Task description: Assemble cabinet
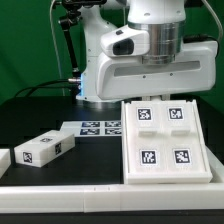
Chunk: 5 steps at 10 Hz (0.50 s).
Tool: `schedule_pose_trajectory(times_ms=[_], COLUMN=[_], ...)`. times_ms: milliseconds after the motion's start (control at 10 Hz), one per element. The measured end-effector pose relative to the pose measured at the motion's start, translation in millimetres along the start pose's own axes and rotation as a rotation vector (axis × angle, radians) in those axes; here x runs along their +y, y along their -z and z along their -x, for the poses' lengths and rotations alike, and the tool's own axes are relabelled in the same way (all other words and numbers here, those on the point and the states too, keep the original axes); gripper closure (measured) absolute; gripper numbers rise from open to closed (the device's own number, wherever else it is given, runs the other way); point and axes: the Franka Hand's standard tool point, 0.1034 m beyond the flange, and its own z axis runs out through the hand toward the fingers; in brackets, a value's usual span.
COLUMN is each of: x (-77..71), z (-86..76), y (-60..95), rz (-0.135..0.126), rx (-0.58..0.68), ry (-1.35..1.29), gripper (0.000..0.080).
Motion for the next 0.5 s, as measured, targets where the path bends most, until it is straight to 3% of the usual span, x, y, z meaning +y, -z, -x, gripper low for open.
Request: schedule_pose_trajectory(times_ms=[300, 500], x=[0.7, 6.7], z=[-0.2, -4.2], y=[1.0, 14.6], rz=[0.0, -0.001], rx=[-0.002, -0.029], ry=[0.003, 0.008], gripper=[0.0797, 0.0797])
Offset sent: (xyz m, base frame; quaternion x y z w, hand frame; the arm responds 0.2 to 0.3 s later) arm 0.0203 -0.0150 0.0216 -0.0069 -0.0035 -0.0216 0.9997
